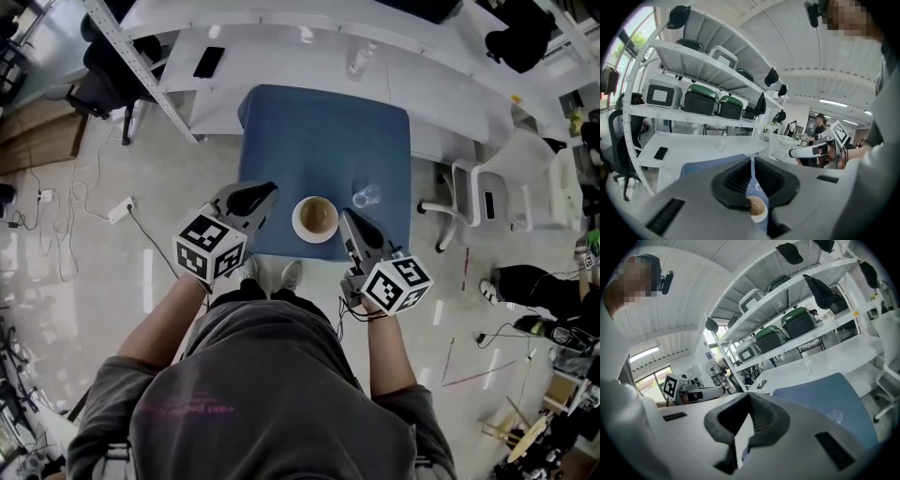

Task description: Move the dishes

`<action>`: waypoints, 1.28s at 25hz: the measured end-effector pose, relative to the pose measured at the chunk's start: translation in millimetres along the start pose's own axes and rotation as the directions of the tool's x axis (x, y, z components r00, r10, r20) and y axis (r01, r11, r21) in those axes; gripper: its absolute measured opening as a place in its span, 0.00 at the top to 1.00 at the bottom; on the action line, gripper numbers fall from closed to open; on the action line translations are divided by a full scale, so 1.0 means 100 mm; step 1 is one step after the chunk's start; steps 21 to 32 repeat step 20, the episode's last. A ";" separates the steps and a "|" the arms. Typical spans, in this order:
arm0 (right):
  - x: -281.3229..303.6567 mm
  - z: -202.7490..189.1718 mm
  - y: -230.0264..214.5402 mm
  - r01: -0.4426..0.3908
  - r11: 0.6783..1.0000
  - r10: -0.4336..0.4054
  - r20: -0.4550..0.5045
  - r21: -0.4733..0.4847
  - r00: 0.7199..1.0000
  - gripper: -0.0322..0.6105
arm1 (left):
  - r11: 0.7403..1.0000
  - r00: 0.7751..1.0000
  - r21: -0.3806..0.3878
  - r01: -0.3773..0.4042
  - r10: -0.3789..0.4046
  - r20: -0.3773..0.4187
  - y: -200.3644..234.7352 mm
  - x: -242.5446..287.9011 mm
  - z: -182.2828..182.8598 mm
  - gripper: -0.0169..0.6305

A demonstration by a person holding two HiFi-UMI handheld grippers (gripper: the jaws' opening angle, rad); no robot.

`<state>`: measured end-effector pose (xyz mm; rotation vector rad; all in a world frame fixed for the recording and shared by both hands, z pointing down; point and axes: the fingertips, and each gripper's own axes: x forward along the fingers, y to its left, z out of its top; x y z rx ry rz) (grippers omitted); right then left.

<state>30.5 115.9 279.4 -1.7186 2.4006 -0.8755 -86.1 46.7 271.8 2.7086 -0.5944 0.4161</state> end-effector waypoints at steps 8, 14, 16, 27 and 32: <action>-0.05 0.02 0.00 0.002 1.000 -0.002 -0.002 -0.018 1.000 0.95 | 1.000 1.000 0.029 0.002 -0.003 0.009 -0.15 -0.03 0.02 0.94; -0.07 0.02 -0.01 -0.001 1.000 0.001 -0.004 -0.015 1.000 0.95 | 0.999 1.000 0.036 -0.006 0.006 0.009 -0.17 -0.03 0.02 0.94; -0.06 0.03 0.00 -0.001 1.000 0.001 -0.006 -0.018 1.000 0.95 | 0.999 1.000 0.035 -0.005 0.005 0.009 -0.16 -0.03 0.02 0.95; -0.03 0.03 0.01 -0.002 1.000 0.002 -0.013 -0.026 1.000 0.95 | 1.000 1.000 0.029 0.005 -0.005 0.009 -0.16 -0.04 0.00 0.96; -0.03 0.03 0.01 -0.002 1.000 0.002 -0.013 -0.026 1.000 0.95 | 1.000 1.000 0.029 0.005 -0.005 0.009 -0.16 -0.04 0.00 0.96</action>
